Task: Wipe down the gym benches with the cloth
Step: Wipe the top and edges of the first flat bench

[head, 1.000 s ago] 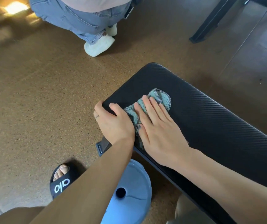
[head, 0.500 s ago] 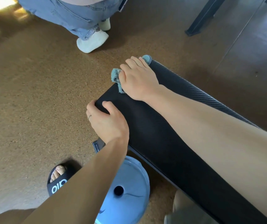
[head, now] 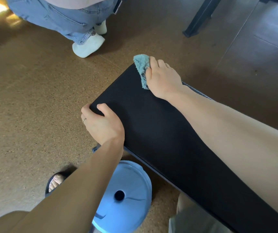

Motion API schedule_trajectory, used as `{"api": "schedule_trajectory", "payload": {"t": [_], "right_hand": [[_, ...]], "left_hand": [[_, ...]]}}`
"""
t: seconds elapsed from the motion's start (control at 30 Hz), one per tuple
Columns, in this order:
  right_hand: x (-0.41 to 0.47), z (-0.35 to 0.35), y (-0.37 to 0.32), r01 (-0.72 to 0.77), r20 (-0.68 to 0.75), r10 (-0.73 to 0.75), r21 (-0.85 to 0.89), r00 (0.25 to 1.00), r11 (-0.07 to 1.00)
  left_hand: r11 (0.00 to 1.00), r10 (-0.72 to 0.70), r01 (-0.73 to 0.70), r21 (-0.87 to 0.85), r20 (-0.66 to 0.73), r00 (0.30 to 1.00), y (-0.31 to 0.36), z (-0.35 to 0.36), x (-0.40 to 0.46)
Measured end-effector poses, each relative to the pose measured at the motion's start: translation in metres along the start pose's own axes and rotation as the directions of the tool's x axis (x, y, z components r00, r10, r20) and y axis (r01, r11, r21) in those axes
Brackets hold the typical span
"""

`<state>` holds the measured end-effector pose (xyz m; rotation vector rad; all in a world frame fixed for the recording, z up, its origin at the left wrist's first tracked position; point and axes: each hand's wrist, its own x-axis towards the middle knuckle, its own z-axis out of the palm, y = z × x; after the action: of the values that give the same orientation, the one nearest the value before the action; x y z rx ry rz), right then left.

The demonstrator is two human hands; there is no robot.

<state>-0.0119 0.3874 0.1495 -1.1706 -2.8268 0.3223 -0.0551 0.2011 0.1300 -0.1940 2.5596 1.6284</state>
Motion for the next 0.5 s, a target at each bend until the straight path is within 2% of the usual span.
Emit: {"api": "schedule_trajectory", "payload": {"t": [0.17, 0.33, 0.5], "right_hand": [[-0.038, -0.008, 0.038, -0.147, 0.029, 0.147, 0.002, 0.989, 0.989], [-0.087, -0.013, 0.074, -0.215, -0.030, 0.213, -0.067, 0.977, 0.974], [-0.065, -0.005, 0.057, -0.264, -0.049, 0.261, -0.079, 0.964, 0.961]], "left_hand": [[1.000, -0.006, 0.007, -0.021, 0.016, 1.000, 0.000, 0.000, 0.000], [1.000, -0.001, 0.001, -0.027, 0.016, 1.000, -0.001, 0.001, 0.001], [1.000, 0.016, -0.017, -0.025, -0.012, 1.000, -0.004, 0.004, 0.001]]}}
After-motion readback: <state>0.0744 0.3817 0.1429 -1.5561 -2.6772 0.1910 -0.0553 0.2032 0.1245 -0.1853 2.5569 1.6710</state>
